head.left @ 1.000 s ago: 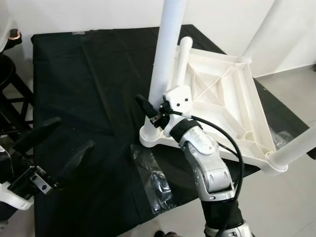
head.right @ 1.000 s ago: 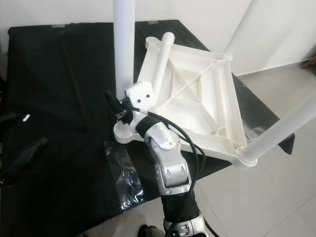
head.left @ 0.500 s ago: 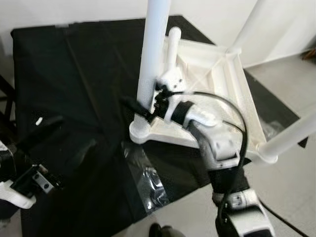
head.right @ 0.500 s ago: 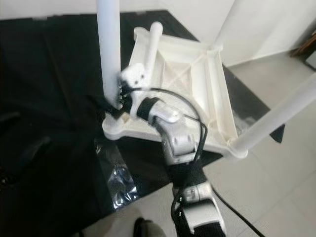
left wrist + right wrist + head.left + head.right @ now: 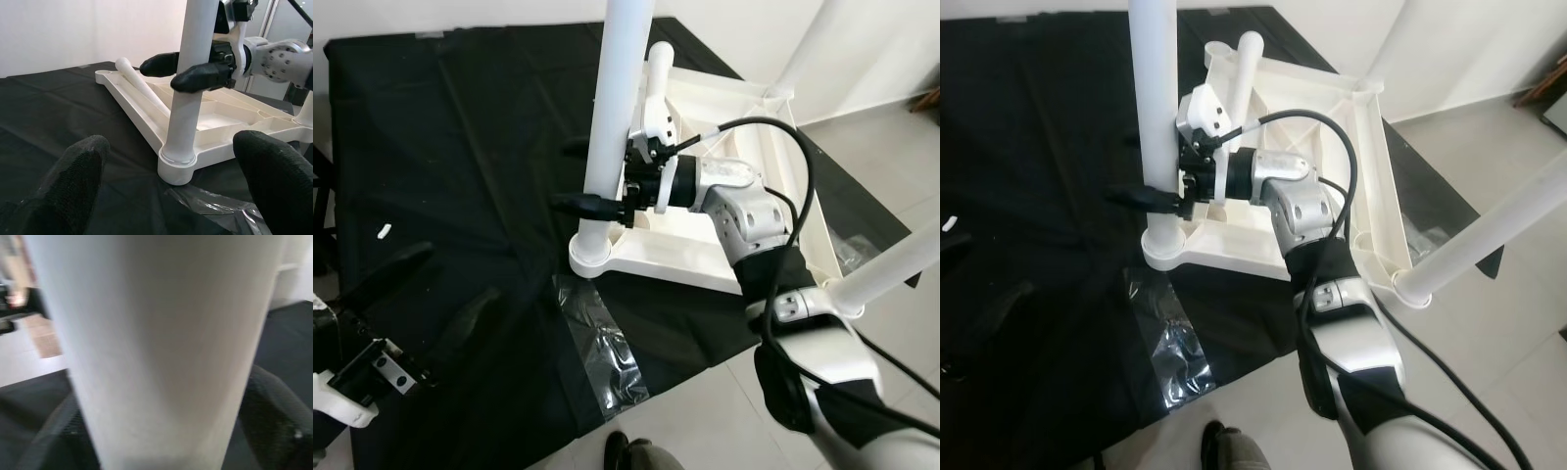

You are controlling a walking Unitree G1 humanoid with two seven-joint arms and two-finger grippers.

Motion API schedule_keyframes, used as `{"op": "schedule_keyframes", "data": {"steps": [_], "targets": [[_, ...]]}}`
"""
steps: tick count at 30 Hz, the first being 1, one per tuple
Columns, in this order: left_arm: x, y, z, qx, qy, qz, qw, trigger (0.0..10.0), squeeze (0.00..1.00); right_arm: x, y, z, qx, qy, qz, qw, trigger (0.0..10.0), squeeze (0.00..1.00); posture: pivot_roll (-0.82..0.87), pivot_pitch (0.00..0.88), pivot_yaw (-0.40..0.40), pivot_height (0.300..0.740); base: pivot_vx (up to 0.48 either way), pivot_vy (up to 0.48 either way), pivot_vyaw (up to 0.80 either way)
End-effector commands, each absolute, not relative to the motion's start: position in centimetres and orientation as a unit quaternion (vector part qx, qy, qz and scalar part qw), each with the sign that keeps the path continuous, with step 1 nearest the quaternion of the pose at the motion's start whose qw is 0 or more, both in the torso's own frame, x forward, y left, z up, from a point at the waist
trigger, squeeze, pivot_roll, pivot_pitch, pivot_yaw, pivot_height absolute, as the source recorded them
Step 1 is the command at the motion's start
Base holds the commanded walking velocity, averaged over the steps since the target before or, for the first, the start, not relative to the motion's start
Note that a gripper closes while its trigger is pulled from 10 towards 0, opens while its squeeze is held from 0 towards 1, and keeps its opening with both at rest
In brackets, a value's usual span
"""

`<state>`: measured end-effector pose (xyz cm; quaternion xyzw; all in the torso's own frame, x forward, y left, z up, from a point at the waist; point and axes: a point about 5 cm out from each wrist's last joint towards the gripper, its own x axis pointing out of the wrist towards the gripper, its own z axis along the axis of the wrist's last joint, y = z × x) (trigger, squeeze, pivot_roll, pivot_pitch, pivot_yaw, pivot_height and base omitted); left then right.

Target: Building children table

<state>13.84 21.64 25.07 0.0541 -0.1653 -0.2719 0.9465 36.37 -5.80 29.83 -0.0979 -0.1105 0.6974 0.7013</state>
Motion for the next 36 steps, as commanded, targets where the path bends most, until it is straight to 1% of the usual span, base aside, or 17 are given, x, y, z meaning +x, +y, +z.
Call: {"op": "schedule_keyframes", "data": {"steps": [1,12,13,14,15,17,18,19,20,21,22,23,25,26,30,35,36], "targets": [[13.5,21.5,25.1,0.06,-0.163,-0.268,0.948,10.0,0.0,36.4,-6.3,30.0,-0.098,-0.117,0.718,0.679,0.0,0.0,0.24,0.291,-0.19,0.74,0.0,0.0,0.0],[13.6,21.6,25.2,0.06,-0.166,-0.268,0.947,10.0,0.0,36.8,-7.4,30.0,-0.1,-0.113,0.728,0.669,0.0,0.0,0.23,0.28,-0.185,0.74,0.0,0.0,0.0],[13.6,21.6,25.2,0.06,-0.167,-0.268,0.947,10.0,0.0,36.9,-7.5,29.9,-0.099,-0.115,0.725,0.672,0.0,0.0,0.23,0.28,-0.185,0.74,0.0,0.0,0.0],[13.7,21.6,25.2,0.06,-0.168,-0.268,0.947,10.0,0.0,37.1,-7.8,29.2,-0.111,-0.117,0.702,0.694,0.0,0.0,0.22,0.277,-0.186,0.74,0.0,0.0,0.0],[13.7,21.6,25.2,0.06,-0.168,-0.268,0.947,10.0,0.0,37.1,-7.8,29.2,-0.111,-0.117,0.702,0.694,0.0,0.0,0.22,0.277,-0.186,0.74,0.0,0.0,0.0],[13.7,21.6,25.2,0.06,-0.168,-0.268,0.947,10.0,0.0,37.3,-7.8,28.1,-0.12,-0.118,0.659,0.733,0.0,0.0,0.21,0.275,-0.188,0.74,0.0,0.0,0.0],[13.7,21.6,25.2,0.06,-0.169,-0.268,0.947,10.0,0.0,37.4,-7.3,26.9,-0.104,-0.11,0.605,0.782,0.0,0.0,0.21,0.274,-0.188,0.74,0.0,0.0,0.0],[13.7,21.6,25.2,0.061,-0.169,-0.268,0.947,10.0,0.0,37.4,-7.1,26.1,-0.092,-0.103,0.564,0.814,0.0,0.0,0.21,0.274,-0.188,0.74,0.0,0.0,0.0],[13.7,21.6,25.2,0.061,-0.169,-0.268,0.947,10.0,0.0,37.4,-7.1,26.1,-0.092,-0.103,0.564,0.814,0.0,0.0,0.21,0.274,-0.188,0.74,0.0,0.0,0.0],[13.7,21.7,25.2,0.061,-0.169,-0.267,0.947,10.0,0.0,37.2,-6.5,24.4,-0.083,-0.09,0.467,0.875,0.0,0.0,0.2,0.274,-0.182,0.74,0.0,0.0,0.0],[13.7,21.8,25.2,0.061,-0.169,-0.267,0.947,10.0,0.0,36.3,-6.4,22.8,-0.076,-0.076,0.384,0.917,0.0,0.0,0.2,0.276,-0.18,0.74,0.0,0.0,0.0],[13.8,21.8,25.2,0.06,-0.169,-0.267,0.947,10.0,0.0,34.2,-6.0,20.8,-0.057,-0.056,0.321,0.944,0.0,0.0,0.2,0.276,-0.18,0.74,0.0,0.0,0.0],[13.8,21.8,25.2,0.06,-0.169,-0.267,0.947,10.0,0.0,33.7,-5.8,20.5,-0.052,-0.052,0.323,0.943,0.0,0.0,0.2,0.276,-0.18,0.74,0.0,0.0,0.0],[14.1,21.7,25.2,0.058,-0.171,-0.27,0.946,10.0,0.0,32.0,-3.7,19.8,-0.03,-0.044,0.324,0.945,0.0,0.0,0.2,0.27,-0.167,0.74,0.0,0.0,0.0],[14.5,21.6,25.2,0.057,-0.175,-0.275,0.944,10.0,0.0,31.4,-1.1,20.6,-0.018,-0.062,0.335,0.94,0.0,0.0,0.19,0.25,-0.162,0.74,0.0,0.0,0.0],[14.7,21.6,25.2,0.058,-0.177,-0.277,0.942,10.0,0.0,32.0,-0.6,21.6,-0.013,-0.073,0.327,0.942,0.0,0.0,0.2,0.242,-0.167,0.74,0.0,0.0,0.0],[14.7,21.6,25.2,0.059,-0.179,-0.277,0.942,10.0,0.0,32.2,-0.7,21.8,-0.014,-0.075,0.322,0.944,1.6,0.0,0.2,0.239,-0.168,0.74,0.0,0.0,0.0]]}}
